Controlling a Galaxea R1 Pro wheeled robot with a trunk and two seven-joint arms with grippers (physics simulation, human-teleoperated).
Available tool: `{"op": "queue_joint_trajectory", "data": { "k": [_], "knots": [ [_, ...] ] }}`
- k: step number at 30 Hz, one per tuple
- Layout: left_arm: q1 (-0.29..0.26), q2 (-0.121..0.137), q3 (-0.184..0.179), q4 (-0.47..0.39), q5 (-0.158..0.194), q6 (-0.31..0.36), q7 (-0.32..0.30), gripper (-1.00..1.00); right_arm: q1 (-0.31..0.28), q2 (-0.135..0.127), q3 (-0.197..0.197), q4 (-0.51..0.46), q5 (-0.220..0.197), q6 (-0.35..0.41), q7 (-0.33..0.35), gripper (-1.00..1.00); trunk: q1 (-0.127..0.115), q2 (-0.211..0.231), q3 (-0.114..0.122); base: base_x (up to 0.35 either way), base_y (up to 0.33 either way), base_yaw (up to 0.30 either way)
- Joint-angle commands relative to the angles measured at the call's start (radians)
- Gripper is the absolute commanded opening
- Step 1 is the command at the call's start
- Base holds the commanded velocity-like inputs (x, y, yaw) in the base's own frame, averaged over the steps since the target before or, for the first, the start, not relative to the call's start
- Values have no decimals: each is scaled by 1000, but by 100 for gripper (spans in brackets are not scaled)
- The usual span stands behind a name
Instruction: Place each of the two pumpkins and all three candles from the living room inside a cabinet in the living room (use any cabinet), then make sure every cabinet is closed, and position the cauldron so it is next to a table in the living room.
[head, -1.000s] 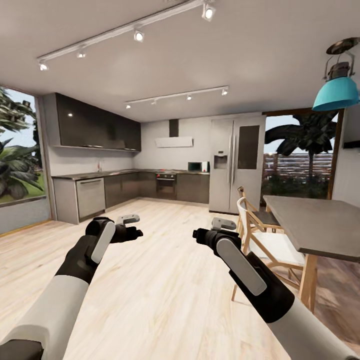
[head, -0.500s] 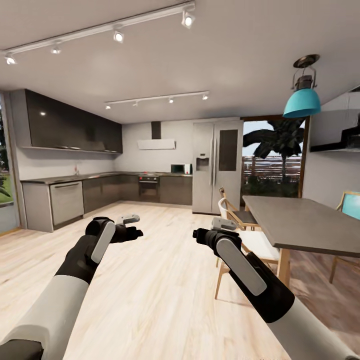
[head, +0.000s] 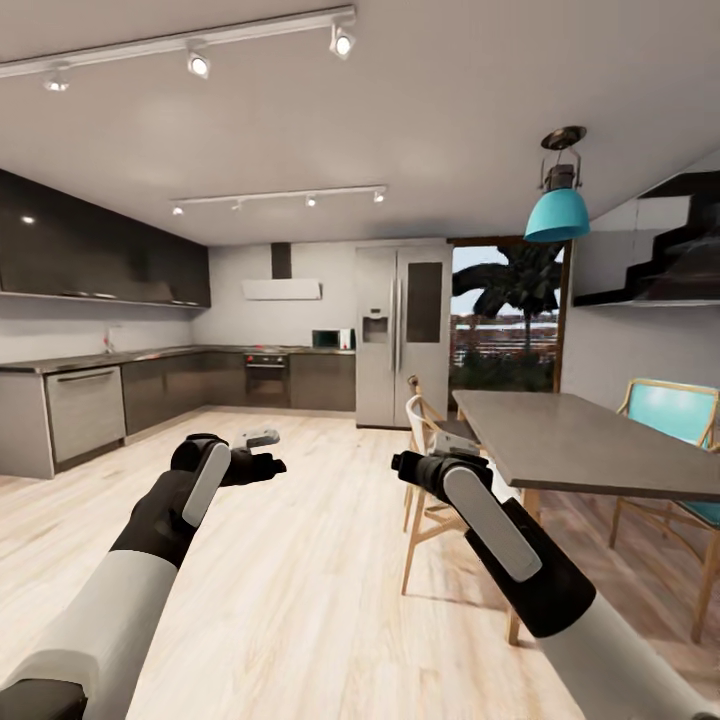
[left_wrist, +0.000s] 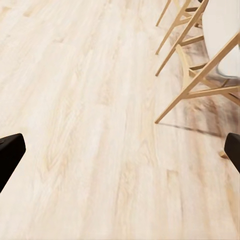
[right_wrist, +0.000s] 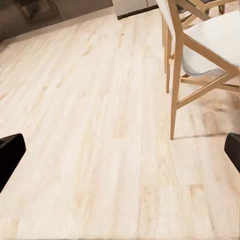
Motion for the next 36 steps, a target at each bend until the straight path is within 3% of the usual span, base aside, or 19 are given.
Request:
{"op": "queue_joint_trajectory", "data": {
  "k": [1, 5, 11, 15, 17, 21, 31, 36],
  "knots": [
    [-1, 1, -3, -1, 11, 2, 10, 100, -1, -2, -16, -1, -23, 7, -8, 100, 0, -1, -3, 0, 0, -46],
    [-1, 1, -3, -1, 11, 2, 10, 100, -1, -3, -46, 3, -51, 7, -11, 100, 0, -1, -8, 0, 0, -23],
    [-1, 1, -3, -1, 10, 2, 10, 100, -1, -5, -75, 21, -59, 8, -19, 100, 0, -1, -18, 0, 0, -4],
    [-1, 2, -3, 3, 8, 2, 10, 100, -1, -3, -149, 75, -60, 63, -22, 100, 0, -1, -24, 0, 0, -1],
    [-1, 2, -3, 7, 7, 2, 10, 100, 2, -3, -157, 84, -60, 79, -22, 100, 0, -1, -27, 0, 0, 0],
    [-1, 2, -1, 25, 6, 2, 10, 100, 61, -3, -169, 124, -53, 101, -23, 100, 0, -1, -34, 0, 0, 0],
    [-10, 0, -4, 320, 3, 2, 10, 100, 154, 0, -168, 229, -45, 85, -10, 100, 0, -1, -50, 0, 0, 0],
    [-13, -1, -5, 388, 1, 2, 10, 100, 195, -4, -168, 255, -43, 29, -4, 100, 0, -1, -59, 0, 0, -7]
  ]
}}
